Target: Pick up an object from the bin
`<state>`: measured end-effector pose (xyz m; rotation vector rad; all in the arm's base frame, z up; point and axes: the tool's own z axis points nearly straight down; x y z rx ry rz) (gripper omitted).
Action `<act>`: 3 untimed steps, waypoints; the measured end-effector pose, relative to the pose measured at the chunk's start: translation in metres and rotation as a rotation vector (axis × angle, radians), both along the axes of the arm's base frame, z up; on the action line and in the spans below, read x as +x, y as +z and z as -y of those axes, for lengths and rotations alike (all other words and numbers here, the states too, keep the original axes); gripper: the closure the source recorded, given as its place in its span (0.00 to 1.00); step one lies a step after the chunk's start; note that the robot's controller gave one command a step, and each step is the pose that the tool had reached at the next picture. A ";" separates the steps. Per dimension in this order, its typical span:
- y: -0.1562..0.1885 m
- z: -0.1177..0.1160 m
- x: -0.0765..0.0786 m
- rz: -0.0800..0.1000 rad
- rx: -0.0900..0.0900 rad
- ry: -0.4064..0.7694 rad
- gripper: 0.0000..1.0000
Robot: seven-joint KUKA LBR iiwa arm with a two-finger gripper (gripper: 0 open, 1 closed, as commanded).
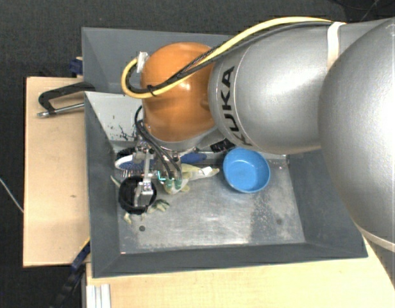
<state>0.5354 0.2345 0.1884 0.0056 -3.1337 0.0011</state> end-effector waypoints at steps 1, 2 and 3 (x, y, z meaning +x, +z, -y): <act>-0.108 0.006 0.005 -0.005 0.013 -0.234 0.00; -0.108 0.006 0.003 0.002 0.006 -0.315 0.00; -0.109 0.011 0.002 0.004 0.012 -0.479 0.00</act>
Offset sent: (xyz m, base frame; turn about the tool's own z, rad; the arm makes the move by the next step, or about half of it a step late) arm 0.0054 -0.0164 -0.1184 0.2393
